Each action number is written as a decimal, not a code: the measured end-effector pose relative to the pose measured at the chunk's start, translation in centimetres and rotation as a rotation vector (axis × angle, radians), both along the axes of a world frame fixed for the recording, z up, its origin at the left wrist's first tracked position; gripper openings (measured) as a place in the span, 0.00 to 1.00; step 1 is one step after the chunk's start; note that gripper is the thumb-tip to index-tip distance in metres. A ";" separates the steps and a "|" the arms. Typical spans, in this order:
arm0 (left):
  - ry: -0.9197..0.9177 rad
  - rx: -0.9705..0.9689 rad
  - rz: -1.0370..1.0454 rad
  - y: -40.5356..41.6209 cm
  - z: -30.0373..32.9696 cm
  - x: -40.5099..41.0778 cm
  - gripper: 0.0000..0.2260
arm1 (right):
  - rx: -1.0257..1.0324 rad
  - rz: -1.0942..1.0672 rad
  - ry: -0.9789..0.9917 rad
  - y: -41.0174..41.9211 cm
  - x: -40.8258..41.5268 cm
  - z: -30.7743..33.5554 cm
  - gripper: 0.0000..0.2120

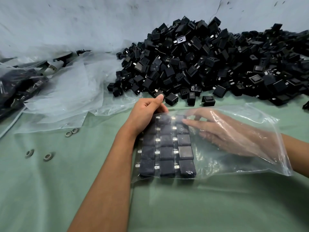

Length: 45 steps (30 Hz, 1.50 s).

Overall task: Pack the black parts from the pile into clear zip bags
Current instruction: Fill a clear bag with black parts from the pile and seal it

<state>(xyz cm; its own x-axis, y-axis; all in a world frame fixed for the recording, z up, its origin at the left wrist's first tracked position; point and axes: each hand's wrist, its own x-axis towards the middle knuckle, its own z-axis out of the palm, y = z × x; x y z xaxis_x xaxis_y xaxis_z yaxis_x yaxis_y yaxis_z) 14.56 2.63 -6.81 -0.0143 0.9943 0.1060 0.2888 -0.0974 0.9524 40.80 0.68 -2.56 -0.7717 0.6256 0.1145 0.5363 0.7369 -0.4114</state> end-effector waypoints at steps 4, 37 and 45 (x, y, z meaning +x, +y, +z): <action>0.011 0.030 0.038 0.1 -0.1 0.0 0.22 | 0.028 0.008 -0.027 0.4 0.2 -0.1 0.19; 0.220 -0.018 -0.052 0.5 -0.2 -1.1 0.13 | 0.116 0.048 -0.199 3.1 0.0 -3.6 0.31; 0.251 -0.014 -0.031 0.5 -0.2 -1.1 0.12 | 0.024 0.028 -0.260 2.9 -0.2 -3.3 0.35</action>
<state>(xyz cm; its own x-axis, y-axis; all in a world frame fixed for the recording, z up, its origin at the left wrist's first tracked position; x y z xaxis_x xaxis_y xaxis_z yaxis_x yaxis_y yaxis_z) 13.50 3.17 -7.04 0.0416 0.9952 0.0890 0.5131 -0.0978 0.8527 40.64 3.62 -5.87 -0.7938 0.6034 -0.0755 0.6015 0.7607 -0.2441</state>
